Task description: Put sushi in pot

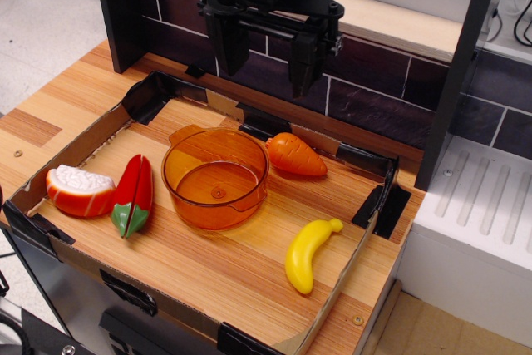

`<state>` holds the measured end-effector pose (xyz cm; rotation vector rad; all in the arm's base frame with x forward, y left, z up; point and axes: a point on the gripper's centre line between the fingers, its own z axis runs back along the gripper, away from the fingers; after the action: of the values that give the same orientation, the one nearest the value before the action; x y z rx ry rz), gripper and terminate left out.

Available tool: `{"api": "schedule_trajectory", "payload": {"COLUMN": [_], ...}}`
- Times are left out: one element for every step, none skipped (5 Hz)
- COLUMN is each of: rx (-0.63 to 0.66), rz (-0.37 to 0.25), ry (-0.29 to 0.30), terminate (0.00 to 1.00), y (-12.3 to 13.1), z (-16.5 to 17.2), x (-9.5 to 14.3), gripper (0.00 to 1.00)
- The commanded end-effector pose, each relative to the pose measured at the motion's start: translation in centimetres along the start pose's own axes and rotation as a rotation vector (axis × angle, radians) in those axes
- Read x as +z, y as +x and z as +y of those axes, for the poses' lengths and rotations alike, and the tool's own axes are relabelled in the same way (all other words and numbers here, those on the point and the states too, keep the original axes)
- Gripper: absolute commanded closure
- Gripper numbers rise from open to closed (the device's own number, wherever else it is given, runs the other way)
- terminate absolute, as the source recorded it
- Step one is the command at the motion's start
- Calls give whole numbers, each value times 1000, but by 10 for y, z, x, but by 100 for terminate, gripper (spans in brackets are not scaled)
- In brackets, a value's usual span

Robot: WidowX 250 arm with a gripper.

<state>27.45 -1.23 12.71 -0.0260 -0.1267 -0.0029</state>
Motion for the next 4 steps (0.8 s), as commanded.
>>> {"api": "schedule_trajectory", "payload": {"rx": [0,-247,-490,-729], "rz": [0,53,111,207], "ry": [0,-25,-89,-159], "terminate": [0,0,0,0], "y": [0,1,-6,-13], "z": [0,8,26,43], "x": [0,13,28,29], "gripper": [0,0,0,0]}}
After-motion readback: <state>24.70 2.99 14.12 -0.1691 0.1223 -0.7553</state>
